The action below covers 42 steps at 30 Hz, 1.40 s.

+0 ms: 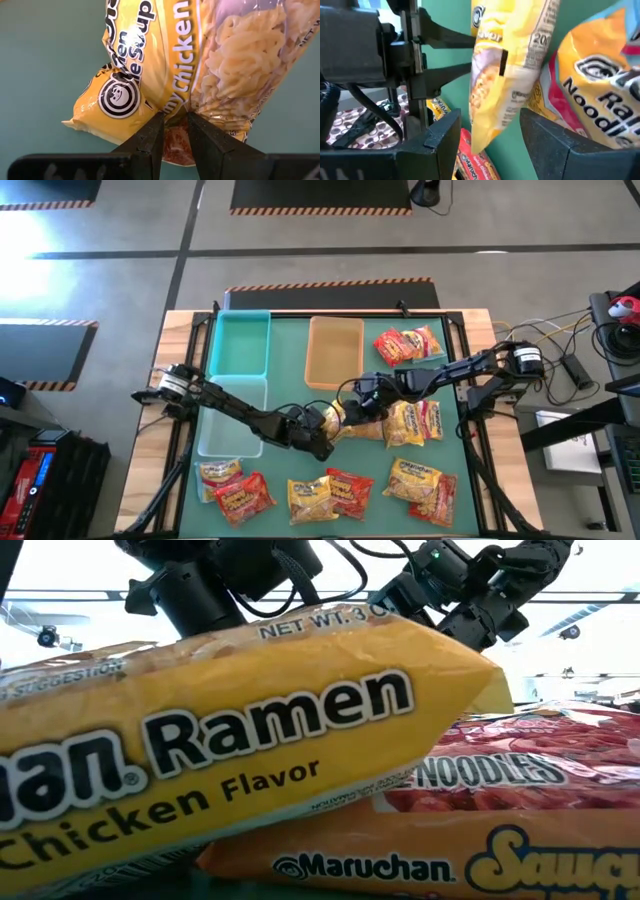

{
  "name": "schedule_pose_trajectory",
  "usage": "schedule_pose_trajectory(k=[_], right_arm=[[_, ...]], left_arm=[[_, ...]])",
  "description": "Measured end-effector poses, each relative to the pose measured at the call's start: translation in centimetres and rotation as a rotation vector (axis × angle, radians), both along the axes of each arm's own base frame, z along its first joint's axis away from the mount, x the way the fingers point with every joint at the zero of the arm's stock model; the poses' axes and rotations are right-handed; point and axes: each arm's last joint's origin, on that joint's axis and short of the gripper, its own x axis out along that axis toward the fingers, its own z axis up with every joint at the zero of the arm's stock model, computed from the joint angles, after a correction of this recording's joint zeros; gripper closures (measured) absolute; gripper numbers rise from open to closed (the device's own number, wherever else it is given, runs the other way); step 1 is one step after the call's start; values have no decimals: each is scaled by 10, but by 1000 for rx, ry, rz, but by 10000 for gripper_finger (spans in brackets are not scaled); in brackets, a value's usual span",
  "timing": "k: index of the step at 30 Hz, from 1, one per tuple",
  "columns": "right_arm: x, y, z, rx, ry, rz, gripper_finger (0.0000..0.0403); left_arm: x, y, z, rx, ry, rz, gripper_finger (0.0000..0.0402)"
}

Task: Sort Maruchan noodles
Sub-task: Put the yellow noodle pack into the blue bin

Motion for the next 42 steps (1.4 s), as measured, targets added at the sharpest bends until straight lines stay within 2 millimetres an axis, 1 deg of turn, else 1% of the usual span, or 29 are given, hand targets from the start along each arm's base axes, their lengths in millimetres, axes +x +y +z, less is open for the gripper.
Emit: schedule_pose_trajectory(k=[5,18,26,34,42], right_arm=[[0,-2,0,-65,-1,-30,211],[2,-4,-3,-154,-5,-88,211],[11,3,-12,-176,14,-55,211],[16,3,-9,-200,-1,-32,211],[17,7,-12,-216,4,-18,211]], left_arm=[[0,0,0,0,-3,0,327],[1,0,1,1,-16,4,327],[2,0,1,-8,-29,19,327],[2,0,0,-9,-38,45,327],[3,-1,-6,-30,-57,99,327]])
